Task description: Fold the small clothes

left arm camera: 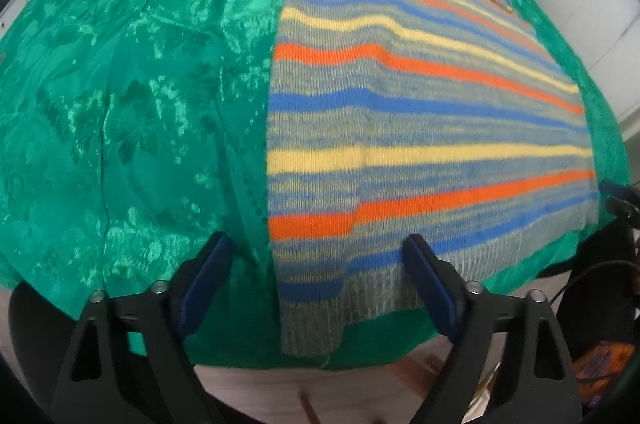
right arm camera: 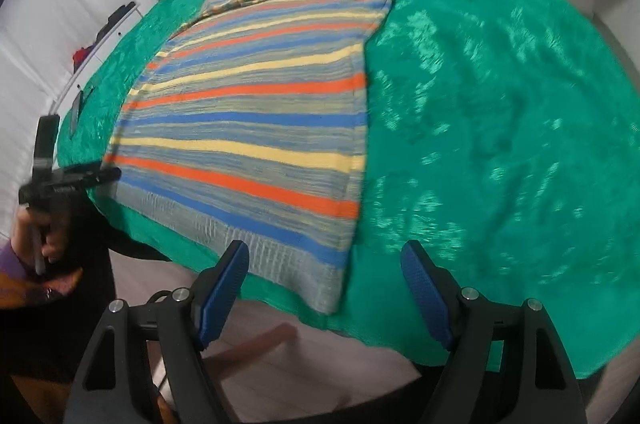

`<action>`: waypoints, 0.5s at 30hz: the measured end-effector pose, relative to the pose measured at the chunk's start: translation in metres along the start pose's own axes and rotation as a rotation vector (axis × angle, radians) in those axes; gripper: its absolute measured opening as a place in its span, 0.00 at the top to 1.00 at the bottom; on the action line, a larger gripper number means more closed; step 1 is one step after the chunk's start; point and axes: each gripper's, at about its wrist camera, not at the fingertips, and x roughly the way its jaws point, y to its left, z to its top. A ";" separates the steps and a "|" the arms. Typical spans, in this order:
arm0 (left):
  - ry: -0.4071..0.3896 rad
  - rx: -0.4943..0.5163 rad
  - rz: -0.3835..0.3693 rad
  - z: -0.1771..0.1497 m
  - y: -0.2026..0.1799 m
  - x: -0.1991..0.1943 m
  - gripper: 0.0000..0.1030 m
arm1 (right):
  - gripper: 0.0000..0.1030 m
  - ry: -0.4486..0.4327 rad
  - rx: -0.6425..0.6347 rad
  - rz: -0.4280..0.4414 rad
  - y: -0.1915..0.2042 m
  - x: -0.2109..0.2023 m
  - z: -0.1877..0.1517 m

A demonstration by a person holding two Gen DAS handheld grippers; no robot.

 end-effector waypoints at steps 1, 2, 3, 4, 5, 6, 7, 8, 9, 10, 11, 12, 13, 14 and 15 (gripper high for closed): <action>0.013 -0.005 0.006 -0.001 0.000 0.000 0.20 | 0.25 0.029 0.003 0.003 0.001 0.006 0.000; 0.026 -0.011 0.013 -0.002 0.000 0.000 0.26 | 0.28 0.044 0.002 0.010 0.003 0.010 0.001; 0.036 -0.016 0.020 -0.003 0.000 0.000 0.33 | 0.40 0.059 -0.002 0.027 0.005 0.013 0.001; 0.047 -0.021 0.022 -0.005 0.000 0.000 0.37 | 0.60 0.080 -0.002 0.064 0.006 0.016 0.001; 0.056 -0.024 0.025 -0.007 0.002 -0.002 0.47 | 0.75 0.097 0.006 0.089 0.007 0.019 0.001; 0.064 -0.027 0.030 -0.010 0.003 -0.003 0.63 | 0.85 0.109 0.009 0.092 0.008 0.021 0.000; 0.071 -0.035 0.033 -0.012 0.005 -0.004 0.74 | 0.94 0.114 0.014 0.089 0.008 0.022 0.000; 0.074 -0.057 0.018 -0.013 0.009 -0.005 0.91 | 0.94 0.105 0.032 0.097 0.006 0.019 -0.001; 0.075 -0.080 -0.013 -0.014 0.013 -0.007 0.94 | 0.94 0.096 0.056 0.116 0.004 0.016 -0.001; 0.072 -0.118 -0.053 -0.015 0.018 -0.011 0.95 | 0.94 0.078 0.090 0.147 0.000 0.010 -0.001; 0.065 -0.141 -0.075 -0.015 0.021 -0.014 0.95 | 0.94 0.054 0.122 0.175 -0.005 0.002 -0.001; 0.044 -0.164 -0.113 -0.015 0.024 -0.021 0.95 | 0.94 0.029 0.144 0.196 -0.008 -0.006 0.000; 0.022 -0.181 -0.145 -0.014 0.027 -0.027 0.95 | 0.94 -0.010 0.160 0.215 -0.010 -0.016 0.003; -0.013 -0.204 -0.191 -0.010 0.030 -0.035 0.95 | 0.94 -0.049 0.164 0.220 -0.012 -0.025 0.007; -0.045 -0.219 -0.226 -0.005 0.032 -0.041 0.96 | 0.94 -0.078 0.165 0.222 -0.012 -0.031 0.011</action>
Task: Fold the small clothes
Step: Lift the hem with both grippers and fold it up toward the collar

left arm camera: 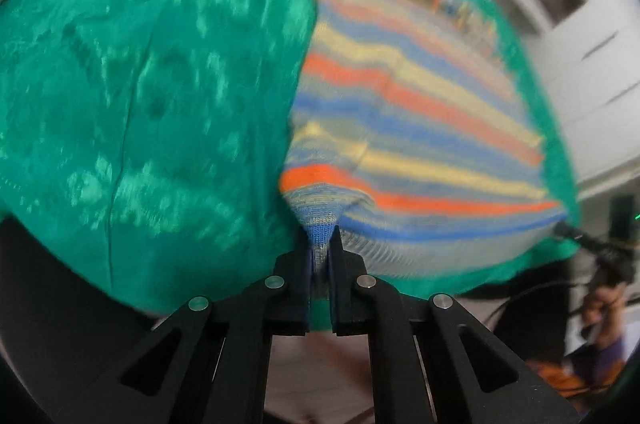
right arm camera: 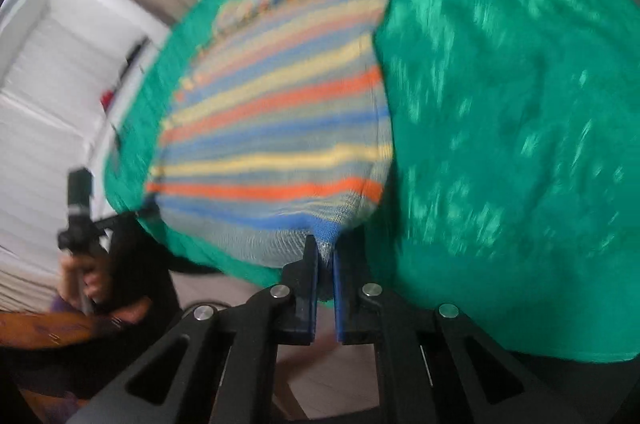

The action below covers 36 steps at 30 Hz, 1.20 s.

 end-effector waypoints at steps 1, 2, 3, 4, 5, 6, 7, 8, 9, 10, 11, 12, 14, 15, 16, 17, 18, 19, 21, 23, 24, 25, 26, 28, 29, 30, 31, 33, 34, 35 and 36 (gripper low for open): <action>-0.029 -0.007 -0.028 0.005 -0.001 -0.005 0.96 | 0.94 -0.045 -0.006 0.006 0.002 -0.007 0.008; -0.075 -0.010 -0.060 0.015 -0.003 -0.012 0.96 | 0.94 -0.090 -0.015 0.008 0.004 -0.012 0.017; -0.114 -0.007 -0.077 0.025 -0.005 -0.016 0.96 | 0.94 -0.134 -0.026 0.005 0.006 -0.015 0.028; -0.146 0.000 -0.082 0.036 -0.008 -0.018 0.96 | 0.94 -0.161 -0.034 0.001 0.008 -0.017 0.039; -0.175 0.006 -0.078 0.047 -0.011 -0.019 0.96 | 0.94 -0.191 -0.045 -0.005 0.009 -0.017 0.052; -0.207 0.008 -0.070 0.066 -0.014 -0.017 0.96 | 0.94 -0.220 -0.054 -0.014 0.010 -0.016 0.066; -0.225 0.001 -0.068 0.081 -0.015 -0.015 0.96 | 0.94 -0.249 -0.062 -0.024 0.012 -0.012 0.083; -0.245 -0.012 -0.071 0.100 -0.015 -0.013 0.96 | 0.94 -0.271 -0.066 -0.030 0.014 -0.009 0.099; -0.260 -0.023 -0.072 0.115 -0.016 -0.009 0.96 | 0.94 -0.291 -0.069 -0.034 0.012 -0.007 0.116; -0.276 -0.035 -0.071 0.135 -0.021 -0.003 0.96 | 0.94 -0.311 -0.072 -0.041 0.012 -0.002 0.135; -0.293 -0.043 -0.064 0.158 -0.023 0.002 0.96 | 0.94 -0.327 -0.073 -0.048 0.010 0.003 0.151; -0.301 -0.046 -0.057 0.177 -0.024 0.007 0.96 | 0.94 -0.341 -0.072 -0.054 0.010 0.010 0.168; -0.312 -0.050 -0.032 0.216 -0.026 0.019 0.96 | 0.94 -0.357 -0.055 -0.064 0.006 0.023 0.202; -0.313 -0.049 -0.021 0.227 -0.025 0.024 0.96 | 0.94 -0.359 -0.043 -0.065 0.001 0.031 0.219; -0.313 -0.048 -0.002 0.248 -0.028 0.033 0.96 | 0.94 -0.356 -0.029 -0.071 -0.003 0.039 0.238; -0.310 -0.042 0.019 0.268 -0.032 0.043 0.96 | 0.94 -0.352 -0.020 -0.077 -0.008 0.045 0.252; -0.307 -0.035 0.035 0.280 -0.034 0.049 0.96 | 0.94 -0.349 -0.012 -0.088 -0.012 0.054 0.269; -0.305 -0.029 0.049 0.292 -0.035 0.055 0.96 | 0.94 -0.342 -0.005 -0.098 -0.017 0.062 0.284; -0.298 -0.018 0.076 0.319 -0.039 0.072 0.96 | 0.94 -0.328 0.014 -0.119 -0.030 0.079 0.314; -0.286 -0.015 0.098 0.342 -0.041 0.092 0.96 | 0.94 -0.315 0.027 -0.137 -0.042 0.092 0.334; -0.275 -0.016 0.107 0.351 -0.041 0.103 0.95 | 0.94 -0.308 0.035 -0.145 -0.049 0.099 0.343; -0.257 -0.018 0.115 0.362 -0.041 0.116 0.94 | 0.94 -0.301 0.052 -0.147 -0.056 0.110 0.354; -0.233 -0.031 0.135 0.372 -0.038 0.129 0.89 | 0.94 -0.295 0.073 -0.136 -0.063 0.117 0.360; -0.209 -0.070 0.165 0.380 -0.028 0.138 0.71 | 0.90 -0.288 0.139 -0.118 -0.079 0.128 0.369; -0.212 -0.088 0.178 0.383 -0.023 0.137 0.46 | 0.86 -0.299 0.167 -0.133 -0.085 0.128 0.370; -0.240 -0.110 0.193 0.383 -0.016 0.130 0.27 | 0.84 -0.315 0.182 -0.142 -0.090 0.123 0.368; -0.265 -0.119 0.196 0.380 -0.012 0.123 0.22 | 0.81 -0.325 0.183 -0.147 -0.092 0.119 0.367; -0.302 -0.118 0.189 0.370 -0.002 0.106 0.18 | 0.81 -0.344 0.146 -0.178 -0.088 0.107 0.362; -0.307 -0.106 0.189 0.363 0.002 0.097 0.18 | 0.78 -0.340 0.097 -0.185 -0.081 0.102 0.359; -0.308 -0.084 0.189 0.354 0.003 0.088 0.18 | 0.78 -0.320 0.048 -0.179 -0.074 0.101 0.358; -0.305 -0.066 0.185 0.349 0.002 0.085 0.18 | 0.78 -0.285 -0.007 -0.157 -0.063 0.101 0.356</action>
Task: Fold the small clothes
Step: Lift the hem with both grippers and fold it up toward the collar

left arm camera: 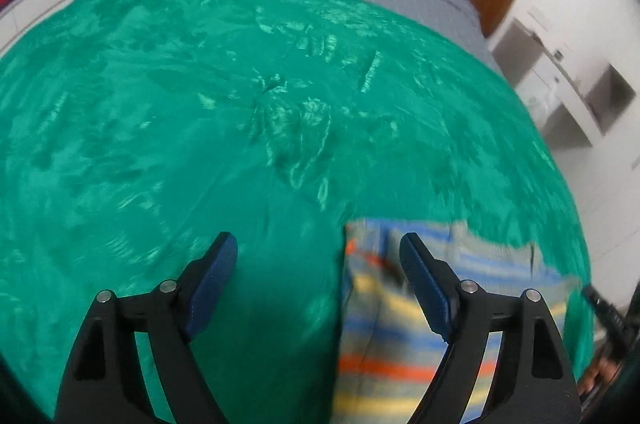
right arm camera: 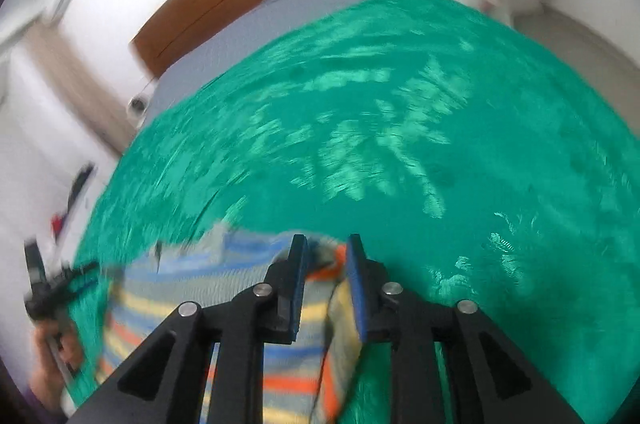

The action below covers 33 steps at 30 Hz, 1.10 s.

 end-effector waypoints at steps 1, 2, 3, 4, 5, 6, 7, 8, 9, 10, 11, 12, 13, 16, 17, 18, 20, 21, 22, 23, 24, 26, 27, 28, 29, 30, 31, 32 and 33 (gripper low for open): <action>0.005 0.034 -0.017 -0.007 -0.001 -0.007 0.18 | 0.78 0.051 -0.048 0.051 0.013 0.002 -0.002; 0.015 0.076 -0.044 -0.017 -0.005 -0.015 0.18 | 0.78 0.100 -0.073 0.092 0.024 0.006 -0.005; 0.025 0.104 -0.062 -0.019 -0.012 -0.016 0.17 | 0.78 0.165 -0.090 0.145 0.038 0.015 -0.008; 0.048 0.150 -0.092 -0.025 -0.021 -0.017 0.17 | 0.77 0.214 -0.090 0.168 0.046 0.026 -0.008; 0.084 0.200 -0.120 -0.032 -0.033 -0.014 0.17 | 0.75 0.273 -0.082 0.184 0.054 0.039 -0.008; 0.119 0.237 -0.136 -0.036 -0.043 -0.008 0.16 | 0.74 0.343 -0.061 0.194 0.060 0.058 -0.007; 0.154 0.269 -0.148 -0.038 -0.052 -0.002 0.16 | 0.74 0.415 -0.031 0.193 0.064 0.083 -0.004; 0.207 0.313 -0.160 -0.040 -0.065 0.008 0.16 | 0.74 0.428 -0.012 0.176 0.065 0.099 0.000; 0.245 0.344 -0.162 -0.039 -0.074 0.018 0.16 | 0.74 0.389 0.007 0.155 0.066 0.110 0.008; 0.262 0.365 -0.153 -0.038 -0.081 0.025 0.16 | 0.74 0.306 0.020 0.145 0.068 0.114 0.018; 0.268 0.383 -0.139 -0.034 -0.088 0.032 0.16 | 0.73 0.236 0.027 0.143 0.070 0.113 0.027; 0.267 0.384 -0.125 -0.029 -0.093 0.036 0.16 | 0.72 0.150 0.040 0.153 0.071 0.108 0.036; 0.260 0.375 -0.116 -0.022 -0.094 0.039 0.16 | 0.72 0.108 0.050 0.166 0.074 0.102 0.039; 0.204 0.278 -0.103 0.008 -0.085 0.048 0.16 | 0.67 0.057 0.036 0.216 0.079 0.083 0.040; 0.186 0.239 -0.095 0.015 -0.080 0.049 0.16 | 0.64 0.068 -0.002 0.213 0.083 0.077 0.037; 0.167 0.176 -0.079 0.022 -0.068 0.049 0.16 | 0.63 0.089 -0.051 0.206 0.087 0.070 0.032; 0.158 0.090 -0.104 0.023 -0.051 0.043 0.16 | 0.56 0.158 -0.176 0.217 0.095 0.055 0.008; 0.159 0.076 -0.158 0.017 -0.048 0.038 0.16 | 0.55 0.180 -0.220 0.223 0.098 0.049 -0.003; 0.167 0.092 -0.187 0.009 -0.046 0.032 0.16 | 0.55 0.209 -0.276 0.224 0.098 0.041 -0.018; 0.175 0.133 -0.198 -0.004 -0.045 0.025 0.16 | 0.55 0.240 -0.333 0.216 0.100 0.033 -0.037; 0.185 0.211 -0.180 -0.024 -0.046 0.016 0.16 | 0.55 0.267 -0.397 0.198 0.098 0.023 -0.059; 0.200 0.341 -0.087 -0.059 -0.043 0.008 0.17 | 0.55 0.299 -0.471 0.119 0.087 0.015 -0.092; 0.217 0.394 -0.029 -0.078 -0.037 0.005 0.23 | 0.54 0.321 -0.498 0.046 0.076 0.009 -0.111; 0.230 0.419 0.015 -0.091 -0.026 0.002 0.25 | 0.54 0.314 -0.495 0.015 0.061 0.000 -0.120; 0.233 0.424 0.037 -0.101 -0.016 -0.003 0.25 | 0.54 0.297 -0.471 0.012 0.049 -0.009 -0.129; 0.222 0.413 0.044 -0.109 -0.004 -0.012 0.25 | 0.53 0.279 -0.435 0.005 0.035 -0.021 -0.136; 0.208 0.402 0.065 -0.115 0.005 -0.022 0.25 | 0.48 0.284 -0.395 -0.044 0.019 -0.029 -0.144; 0.200 0.392 0.084 -0.119 0.010 -0.030 0.24 | 0.48 0.279 -0.357 -0.054 0.006 -0.038 -0.150; 0.190 0.378 0.100 -0.122 0.014 -0.039 0.24 | 0.48 0.259 -0.332 -0.069 0.001 -0.050 -0.155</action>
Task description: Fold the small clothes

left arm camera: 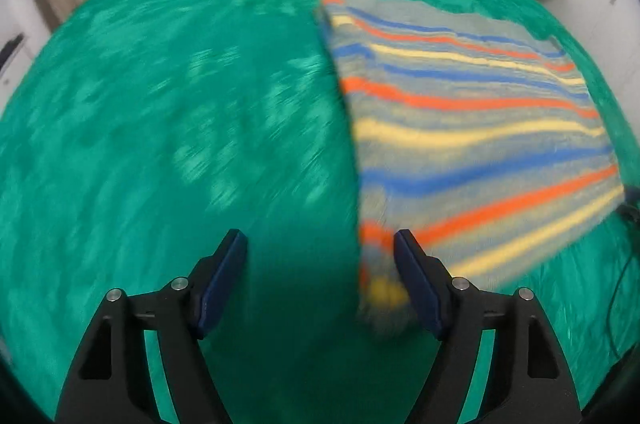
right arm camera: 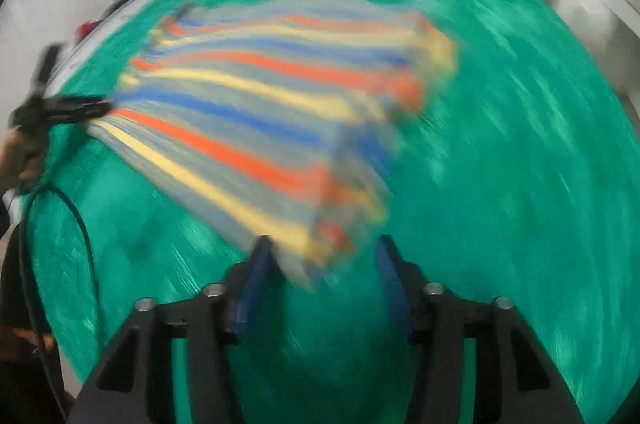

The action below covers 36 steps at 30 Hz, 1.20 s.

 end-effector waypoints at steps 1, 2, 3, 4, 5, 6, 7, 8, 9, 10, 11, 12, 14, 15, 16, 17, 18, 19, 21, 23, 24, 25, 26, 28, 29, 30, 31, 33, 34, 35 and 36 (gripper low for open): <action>-0.013 -0.018 0.011 -0.006 0.001 -0.010 0.24 | 0.48 -0.011 0.023 -0.011 -0.003 -0.006 -0.003; -0.033 -0.030 0.014 -0.012 0.000 -0.020 0.24 | 0.47 -0.025 0.053 -0.010 -0.007 -0.013 -0.008; -0.064 -0.041 0.008 -0.021 -0.003 -0.033 0.21 | 0.47 -0.048 0.082 0.000 -0.010 -0.019 -0.012; -0.082 -0.045 0.003 -0.028 -0.008 -0.039 0.19 | 0.47 -0.081 0.109 0.011 -0.010 -0.028 -0.018; -0.099 -0.047 -0.002 -0.033 -0.013 -0.046 0.16 | 0.47 -0.112 0.126 0.018 -0.010 -0.035 -0.023; -0.120 -0.041 -0.010 -0.040 -0.025 -0.054 0.14 | 0.47 -0.150 0.140 0.018 -0.009 -0.042 -0.028; -0.133 -0.031 -0.012 -0.046 -0.033 -0.058 0.14 | 0.46 -0.172 0.148 0.014 -0.006 -0.045 -0.035; -0.145 -0.017 -0.011 -0.052 -0.042 -0.061 0.14 | 0.43 -0.192 0.155 0.005 -0.004 -0.047 -0.041; -0.164 0.004 -0.002 -0.059 -0.057 -0.063 0.12 | 0.43 -0.207 0.159 -0.006 0.000 -0.047 -0.044; -0.178 0.014 0.006 -0.064 -0.066 -0.064 0.11 | 0.42 -0.219 0.159 -0.021 0.004 -0.046 -0.047; -0.194 0.018 0.015 -0.067 -0.075 -0.064 0.09 | 0.42 -0.229 0.160 -0.037 0.008 -0.044 -0.050; -0.211 0.017 0.021 -0.071 -0.083 -0.064 0.08 | 0.42 -0.232 0.163 -0.045 0.010 -0.045 -0.054; -0.239 0.029 0.032 -0.078 -0.100 -0.054 0.08 | 0.42 -0.243 0.174 -0.063 0.013 -0.043 -0.062; -0.243 0.049 0.052 -0.081 -0.110 -0.046 0.08 | 0.41 -0.249 0.179 -0.075 0.013 -0.040 -0.066; -0.243 0.068 0.069 -0.083 -0.115 -0.038 0.08 | 0.40 -0.250 0.184 -0.089 0.013 -0.036 -0.068; -0.253 0.084 0.091 -0.088 -0.120 -0.031 0.06 | 0.39 -0.251 0.188 -0.097 0.015 -0.037 -0.076; -0.291 0.095 0.119 -0.094 -0.124 -0.030 0.03 | 0.38 -0.252 0.192 -0.103 0.015 -0.035 -0.078; -0.321 0.087 0.119 -0.098 -0.123 -0.031 0.03 | 0.36 -0.254 0.190 -0.111 0.016 -0.033 -0.079; -0.307 0.045 0.076 -0.097 -0.113 -0.029 0.01 | 0.33 -0.250 0.173 -0.130 0.019 -0.029 -0.078; -0.289 0.016 0.030 -0.093 -0.103 -0.025 0.01 | 0.30 -0.251 0.158 -0.145 0.021 -0.026 -0.078; -0.285 0.002 0.007 -0.093 -0.100 -0.024 0.01 | 0.29 -0.252 0.152 -0.150 0.022 -0.025 -0.079; -0.285 -0.002 0.001 -0.093 -0.100 -0.023 0.01 | 0.28 -0.254 0.146 -0.154 0.023 -0.023 -0.079; -0.286 -0.002 0.002 -0.094 -0.101 -0.023 0.01 | 0.28 -0.256 0.142 -0.158 0.023 -0.023 -0.079; -0.294 0.008 0.022 -0.095 -0.104 -0.023 0.01 | 0.28 -0.259 0.140 -0.162 0.024 -0.022 -0.080; -0.297 0.010 0.027 -0.095 -0.105 -0.023 0.01 | 0.27 -0.260 0.140 -0.161 0.024 -0.022 -0.080; -0.299 0.011 0.031 -0.096 -0.106 -0.023 0.01 | 0.27 -0.261 0.141 -0.160 0.023 -0.022 -0.080; -0.300 0.010 0.031 -0.096 -0.107 -0.023 0.01 | 0.27 -0.261 0.141 -0.160 0.023 -0.022 -0.080; -0.299 0.009 0.030 -0.098 -0.107 -0.022 0.01 | 0.27 -0.263 0.139 -0.162 0.023 -0.022 -0.081; -0.299 0.009 0.032 -0.098 -0.108 -0.022 0.01 | 0.27 -0.263 0.137 -0.164 0.024 -0.021 -0.081; -0.299 0.009 0.033 -0.098 -0.108 -0.023 0.01 | 0.27 -0.264 0.136 -0.166 0.024 -0.021 -0.081; -0.300 0.010 0.035 -0.098 -0.108 -0.023 0.01 | 0.27 -0.265 0.135 -0.167 0.024 -0.021 -0.081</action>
